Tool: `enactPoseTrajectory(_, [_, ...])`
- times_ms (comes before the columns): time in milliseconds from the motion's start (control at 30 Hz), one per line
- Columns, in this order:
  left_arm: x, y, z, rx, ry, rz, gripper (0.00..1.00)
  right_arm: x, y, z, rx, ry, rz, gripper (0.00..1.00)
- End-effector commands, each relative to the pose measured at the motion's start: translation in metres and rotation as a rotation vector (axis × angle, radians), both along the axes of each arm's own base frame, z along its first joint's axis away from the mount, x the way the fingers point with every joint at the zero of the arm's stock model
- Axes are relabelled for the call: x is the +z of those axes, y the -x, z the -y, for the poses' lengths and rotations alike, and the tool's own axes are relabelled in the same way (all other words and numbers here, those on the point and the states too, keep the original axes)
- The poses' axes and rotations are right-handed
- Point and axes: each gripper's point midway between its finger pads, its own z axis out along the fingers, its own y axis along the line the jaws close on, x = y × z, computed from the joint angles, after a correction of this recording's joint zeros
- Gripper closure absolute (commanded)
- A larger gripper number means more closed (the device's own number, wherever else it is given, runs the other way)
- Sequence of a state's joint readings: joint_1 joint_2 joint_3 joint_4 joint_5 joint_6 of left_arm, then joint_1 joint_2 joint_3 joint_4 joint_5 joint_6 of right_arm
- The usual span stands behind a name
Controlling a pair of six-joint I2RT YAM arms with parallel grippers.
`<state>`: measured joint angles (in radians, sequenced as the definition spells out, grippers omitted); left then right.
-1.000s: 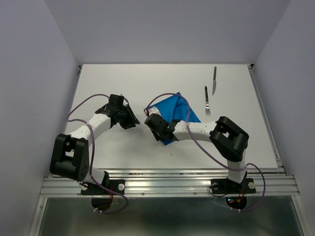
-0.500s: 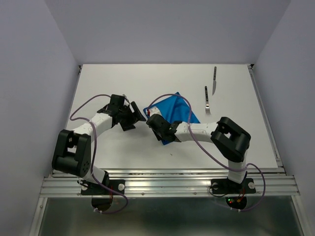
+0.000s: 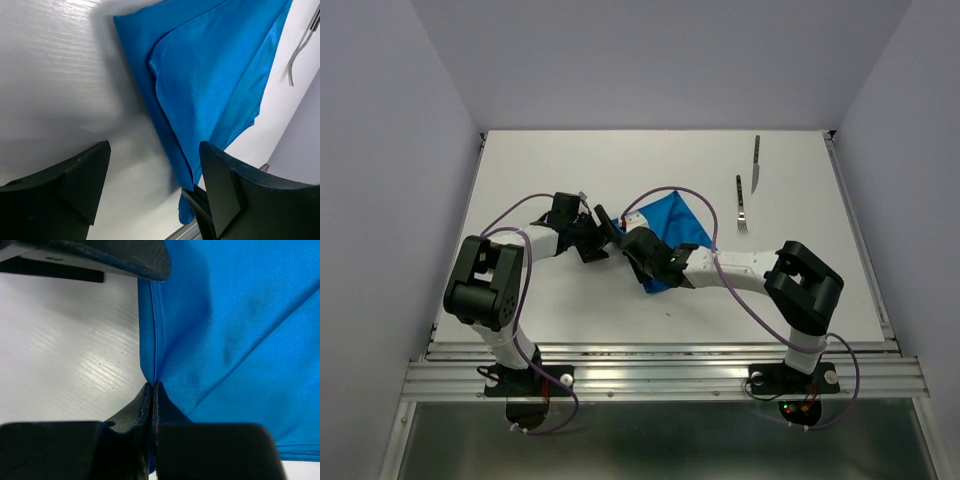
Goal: Fold the napkin into a case and place the utensils inside
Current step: Pick up the upper triangle-folded napkin from the center of the board.
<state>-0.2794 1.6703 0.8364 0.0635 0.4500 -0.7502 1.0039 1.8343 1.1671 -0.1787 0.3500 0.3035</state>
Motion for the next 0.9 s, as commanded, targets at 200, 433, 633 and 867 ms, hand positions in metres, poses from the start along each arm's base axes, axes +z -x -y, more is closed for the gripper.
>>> enactPoseTrajectory(200, [-0.01, -0.012, 0.003, 0.028, 0.021, 0.004, 0.23, 0.039, 0.004, -0.013, 0.017, -0.128, 0.034, 0.99])
enactPoseTrajectory(433, [-0.007, -0.021, 0.007, 0.039, 0.032, 0.018, 0.42, 0.034, 0.009, -0.011, 0.022, -0.128, 0.013, 0.99])
enactPoseTrajectory(633, [-0.007, -0.014, 0.004, 0.058, 0.027, -0.001, 0.79, 0.027, 0.014, -0.007, 0.038, -0.1, -0.009, 0.74])
enactPoseTrajectory(867, [0.0, 0.0, -0.002, 0.089, 0.02, -0.016, 0.97, 0.033, 0.017, -0.01, 0.053, -0.074, 0.016, 0.41])
